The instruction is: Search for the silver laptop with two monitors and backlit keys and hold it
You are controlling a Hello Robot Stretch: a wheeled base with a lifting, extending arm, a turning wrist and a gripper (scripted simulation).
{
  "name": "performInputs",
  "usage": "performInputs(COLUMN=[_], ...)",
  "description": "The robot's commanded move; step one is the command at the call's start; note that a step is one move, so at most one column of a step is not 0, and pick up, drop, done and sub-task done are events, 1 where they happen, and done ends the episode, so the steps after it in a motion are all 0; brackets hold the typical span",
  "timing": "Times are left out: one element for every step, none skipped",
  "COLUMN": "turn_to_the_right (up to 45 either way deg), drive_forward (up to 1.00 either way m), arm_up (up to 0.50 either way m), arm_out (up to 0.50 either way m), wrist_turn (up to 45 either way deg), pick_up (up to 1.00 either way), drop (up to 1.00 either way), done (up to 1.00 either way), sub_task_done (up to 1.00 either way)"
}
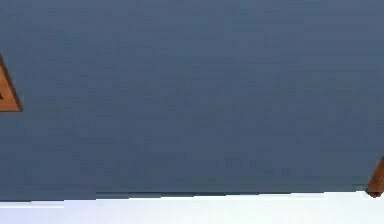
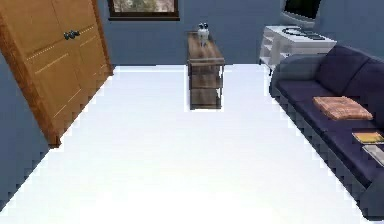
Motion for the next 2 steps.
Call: performInputs(turn_to_the_right=[-6.0, 0.0], drive_forward=[0.00, 0.45], arm_up=[0.00, 0.00], arm_out=[0.00, 0.00], wrist_turn=[0.0, 0.0], pick_up=[0.00, 0.00], drop=[0.00, 0.00], done=[0.00, 0.00], sub_task_done=[0.00, 0.00])
